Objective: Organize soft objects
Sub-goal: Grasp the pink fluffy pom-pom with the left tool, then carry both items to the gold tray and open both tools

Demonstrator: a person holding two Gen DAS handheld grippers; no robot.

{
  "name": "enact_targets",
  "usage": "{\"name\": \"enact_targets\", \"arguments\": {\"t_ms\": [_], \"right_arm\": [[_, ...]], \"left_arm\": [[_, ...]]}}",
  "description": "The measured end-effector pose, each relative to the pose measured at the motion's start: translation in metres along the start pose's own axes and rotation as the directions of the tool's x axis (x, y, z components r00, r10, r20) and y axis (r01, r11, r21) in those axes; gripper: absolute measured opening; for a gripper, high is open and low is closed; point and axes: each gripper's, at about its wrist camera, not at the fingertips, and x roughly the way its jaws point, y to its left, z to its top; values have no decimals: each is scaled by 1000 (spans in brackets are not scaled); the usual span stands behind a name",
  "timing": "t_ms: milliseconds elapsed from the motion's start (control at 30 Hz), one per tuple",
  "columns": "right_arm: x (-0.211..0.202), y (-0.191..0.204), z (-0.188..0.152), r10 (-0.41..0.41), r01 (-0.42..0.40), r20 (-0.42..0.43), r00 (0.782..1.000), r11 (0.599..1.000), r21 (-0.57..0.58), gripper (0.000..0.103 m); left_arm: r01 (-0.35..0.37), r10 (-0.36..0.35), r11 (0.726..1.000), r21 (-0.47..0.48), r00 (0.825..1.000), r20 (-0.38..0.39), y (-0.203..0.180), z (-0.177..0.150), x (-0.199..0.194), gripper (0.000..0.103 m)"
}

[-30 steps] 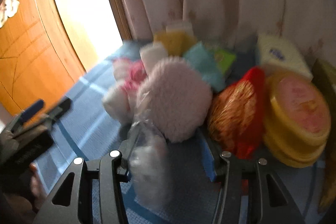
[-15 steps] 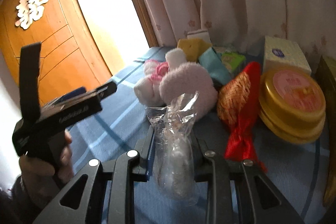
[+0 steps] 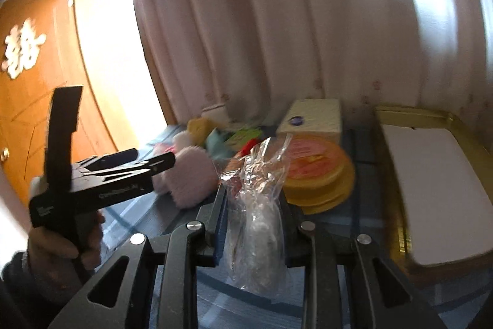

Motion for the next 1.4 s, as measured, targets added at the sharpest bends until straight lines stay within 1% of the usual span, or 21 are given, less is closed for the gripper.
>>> {"name": "enact_targets", "arguments": {"t_ms": [33, 100, 133, 167, 200, 300, 367, 400, 467, 500, 533, 567, 633, 700, 767, 833, 933, 1033, 1200, 1333, 1400], "right_arm": [[-2, -5, -1, -6, 6, 4, 1000, 1000, 13, 29], [-4, -13, -2, -19, 19, 5, 1000, 999, 37, 29], [-2, -15, -3, -24, 24, 4, 1000, 999, 48, 29], [-3, -17, -4, -27, 27, 3, 1000, 998, 57, 29], [0, -18, -4, -28, 28, 1, 1000, 997, 68, 29], [-2, -26, -5, -33, 32, 5, 999, 996, 87, 29], [-2, -30, -7, -30, 30, 6, 1000, 995, 99, 29], [-1, -31, -8, -29, 29, 5, 1000, 994, 104, 29], [-1, -34, -10, -25, 25, 4, 1000, 993, 114, 29], [0, -34, -11, -24, 23, 6, 1000, 993, 120, 29], [0, -34, -12, -23, 22, 7, 1000, 992, 123, 29], [0, -35, -12, -21, 20, 9, 1000, 992, 125, 29], [-1, -36, -12, -24, 20, 23, 999, 991, 130, 29], [-6, -37, -13, -26, 20, 41, 999, 991, 129, 29], [-12, -39, -13, -25, 16, 61, 998, 991, 131, 29], [-18, -42, -13, -25, 13, 83, 996, 990, 139, 29], [-28, -47, -11, -38, 21, 122, 992, 990, 142, 29], [-39, -53, -7, -73, 53, 157, 985, 990, 130, 29], [-61, -80, 0, -182, 158, 209, 961, 979, 126, 29], [-74, -112, 7, -296, 271, 228, 927, 953, 135, 29], [-80, -129, 7, -356, 331, 238, 904, 933, 138, 29]], "left_arm": [[15, -15, 1000, 21, 1000, 0, -6, 4, 4, 69], [45, -45, 997, 62, 999, -4, -19, 10, 13, 59], [45, -44, 996, 77, 999, -18, -25, 12, 18, 52], [45, -42, 994, 96, 998, -39, -31, 13, 25, 47], [43, -36, 993, 113, 997, -64, -36, 13, 33, 39], [15, 2, 991, 132, 992, -124, -42, 7, 52, 38], [-2, 20, 986, 165, 994, -106, -46, 1, 52, 38], [1, 18, 985, 174, 994, -108, -47, 0, 50, 37], [14, 6, 984, 180, 994, -110, -49, -3, 47, 25], [17, 3, 984, 176, 994, -111, -48, -5, 45, 13], [27, -8, 986, 166, 993, -114, -47, -5, 44, 12], [52, -36, 989, 140, 993, -115, -43, -6, 41, 11], [81, -71, 992, 96, 993, -95, -36, -7, 34, 11], [104, -101, 992, 65, 994, -44, -30, -10, 21, 11], [134, -134, 990, 34, 991, 10, -25, -12, 6, 11], [151, -151, 989, 12, 988, 41, -23, -13, -2, 11], [156, -156, 988, 5, 984, 90, -27, -9, -18, 11], [166, -169, 986, 31, 976, 137, -44, 0, -32, 11], [212, -224, 973, 86, 959, 172, -85, 11, -44, 11], [258, -277, 957, 130, 947, 164, -124, 14, -40, 11], [280, -302, 949, 146, 940, 159, -141, 16, -37, 11]]}}
